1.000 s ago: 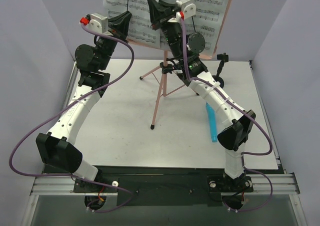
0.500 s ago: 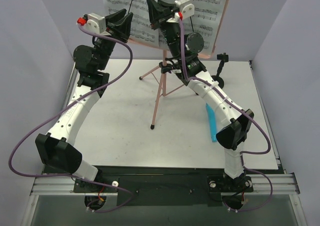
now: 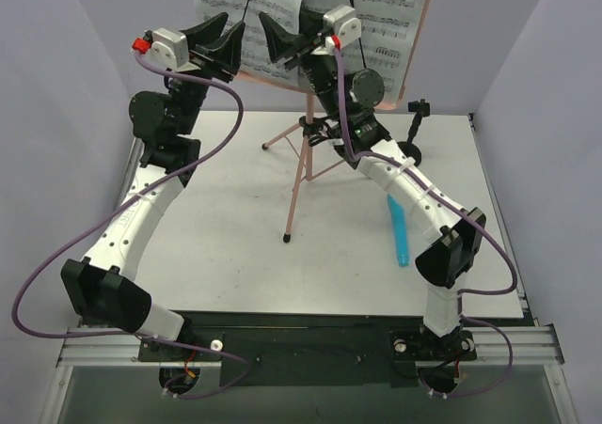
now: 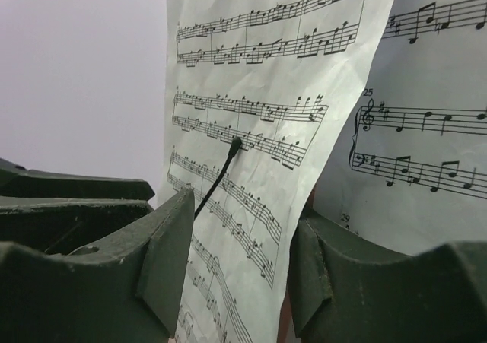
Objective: Set up the instrument practice props
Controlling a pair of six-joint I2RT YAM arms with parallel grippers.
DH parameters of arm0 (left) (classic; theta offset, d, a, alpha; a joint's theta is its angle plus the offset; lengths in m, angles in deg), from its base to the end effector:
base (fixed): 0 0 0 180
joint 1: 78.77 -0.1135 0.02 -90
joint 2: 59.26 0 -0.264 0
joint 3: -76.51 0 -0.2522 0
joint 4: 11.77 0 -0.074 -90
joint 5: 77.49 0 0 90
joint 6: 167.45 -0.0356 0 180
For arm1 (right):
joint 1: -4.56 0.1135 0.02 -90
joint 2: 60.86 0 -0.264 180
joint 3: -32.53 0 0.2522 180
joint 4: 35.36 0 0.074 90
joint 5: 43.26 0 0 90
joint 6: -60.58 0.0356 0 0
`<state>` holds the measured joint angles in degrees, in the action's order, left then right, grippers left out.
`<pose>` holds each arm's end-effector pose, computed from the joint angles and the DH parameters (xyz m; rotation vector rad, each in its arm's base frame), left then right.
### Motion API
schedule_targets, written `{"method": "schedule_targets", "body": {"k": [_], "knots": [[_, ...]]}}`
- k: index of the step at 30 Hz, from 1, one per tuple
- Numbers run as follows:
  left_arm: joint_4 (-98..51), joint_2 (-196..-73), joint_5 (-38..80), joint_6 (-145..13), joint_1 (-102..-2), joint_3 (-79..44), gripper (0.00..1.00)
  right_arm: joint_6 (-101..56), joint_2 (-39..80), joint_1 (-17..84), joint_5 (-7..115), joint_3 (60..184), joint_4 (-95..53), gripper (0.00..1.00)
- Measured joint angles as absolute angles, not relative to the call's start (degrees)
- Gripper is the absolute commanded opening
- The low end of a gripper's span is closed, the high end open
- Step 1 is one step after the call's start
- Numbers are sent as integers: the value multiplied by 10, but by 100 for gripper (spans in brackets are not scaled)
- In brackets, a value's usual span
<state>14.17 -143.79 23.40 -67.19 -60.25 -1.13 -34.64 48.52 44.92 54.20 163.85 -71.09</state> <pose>0.2952 -0.1060 0.5289 0.2403 0.7999 -0.5499 0.3018 0.2626 0.5491 -0.3409 0.4786 0.6326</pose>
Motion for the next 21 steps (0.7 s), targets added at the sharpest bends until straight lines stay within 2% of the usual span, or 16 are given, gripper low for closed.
{"method": "schedule_targets", "body": {"k": [5, 10, 15, 21], "knots": [[143, -1427, 234, -671, -605, -28, 49, -344, 408, 449, 557, 1545, -696, 47], [144, -1408, 234, -670, -608, -51, 49, -345, 266, 449, 567, 1455, -611, 48], [146, -1391, 234, -663, -609, -70, 49, -353, 125, 439, 570, 1457, -453, 49], [145, -1374, 246, -652, -609, -90, 49, -309, 23, 328, 574, 1525, -255, 54]]}}
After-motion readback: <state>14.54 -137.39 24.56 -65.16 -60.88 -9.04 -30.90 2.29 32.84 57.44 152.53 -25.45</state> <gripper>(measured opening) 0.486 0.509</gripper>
